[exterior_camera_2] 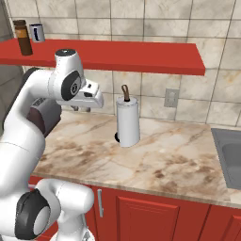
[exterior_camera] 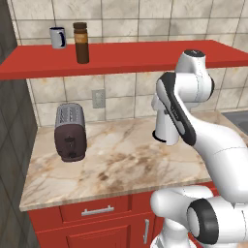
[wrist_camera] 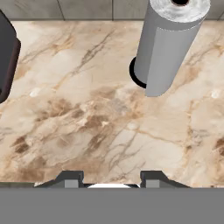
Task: Take the cinnamon bottle from the cabinet and place it on the dining table, next to the plate with the cupcake. Then take the chocolate from the dining counter and place it on the cupcake plate.
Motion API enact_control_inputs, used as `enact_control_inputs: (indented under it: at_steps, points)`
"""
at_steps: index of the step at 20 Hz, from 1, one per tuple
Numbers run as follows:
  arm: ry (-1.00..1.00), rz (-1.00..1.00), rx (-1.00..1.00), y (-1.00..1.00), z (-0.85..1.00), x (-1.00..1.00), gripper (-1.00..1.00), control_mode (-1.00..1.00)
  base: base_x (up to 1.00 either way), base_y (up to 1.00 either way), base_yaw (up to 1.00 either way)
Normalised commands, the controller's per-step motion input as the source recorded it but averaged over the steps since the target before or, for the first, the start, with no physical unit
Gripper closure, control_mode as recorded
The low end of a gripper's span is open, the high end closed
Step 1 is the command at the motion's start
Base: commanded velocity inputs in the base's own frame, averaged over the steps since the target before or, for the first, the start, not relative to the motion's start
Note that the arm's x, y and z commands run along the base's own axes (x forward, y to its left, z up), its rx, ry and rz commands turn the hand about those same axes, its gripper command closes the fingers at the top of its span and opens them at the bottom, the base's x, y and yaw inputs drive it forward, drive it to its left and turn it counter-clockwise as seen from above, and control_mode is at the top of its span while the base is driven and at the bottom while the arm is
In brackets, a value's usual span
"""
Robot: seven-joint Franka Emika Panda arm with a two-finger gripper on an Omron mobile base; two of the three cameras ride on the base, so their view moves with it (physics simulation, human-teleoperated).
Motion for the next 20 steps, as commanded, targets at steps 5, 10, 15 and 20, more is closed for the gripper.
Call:
enact_control_inputs:
  at_steps: [5, 10, 15, 20]
  points:
    - [0.02, 0.0, -0.03, 0.05, -0.03, -0.04, -1.0, -1.0, 0.0, 0.0, 0.0]
    - [-0.02, 0.01, -0.01, 0.22, 0.04, 0.09, -1.0, -1.0, 0.0, 0.0, 0.0]
    - [-0.17, 0.12, 0.0, 0.88, 0.5, 0.29, -1.0, -1.0, 0.0, 0.0, 0.0]
    - [-0.23, 0.14, 0.0, 0.84, 0.64, 0.08, -1.0, -1.0, 0.0, 0.0, 0.0]
